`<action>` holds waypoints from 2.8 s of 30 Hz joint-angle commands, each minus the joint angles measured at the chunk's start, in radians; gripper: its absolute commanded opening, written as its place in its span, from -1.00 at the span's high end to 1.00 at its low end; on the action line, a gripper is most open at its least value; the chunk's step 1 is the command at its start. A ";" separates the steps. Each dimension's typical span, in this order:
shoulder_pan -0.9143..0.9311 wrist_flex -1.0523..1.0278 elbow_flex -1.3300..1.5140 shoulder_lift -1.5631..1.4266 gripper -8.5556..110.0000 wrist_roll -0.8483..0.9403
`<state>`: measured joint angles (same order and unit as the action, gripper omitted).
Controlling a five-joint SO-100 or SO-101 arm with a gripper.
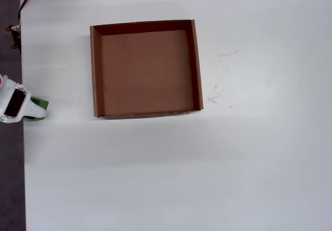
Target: Grasp a green cube and put it in a box.
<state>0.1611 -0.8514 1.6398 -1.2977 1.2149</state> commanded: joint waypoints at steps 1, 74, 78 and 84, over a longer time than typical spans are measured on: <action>-0.006 0.008 -0.040 -0.014 0.57 -0.003; -0.683 0.023 0.410 -0.538 0.61 -0.003; -0.684 0.044 0.403 -0.505 0.61 -0.002; -0.683 0.057 0.400 -0.482 0.61 0.000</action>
<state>-0.5154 -0.8099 2.1108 -1.7748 1.2103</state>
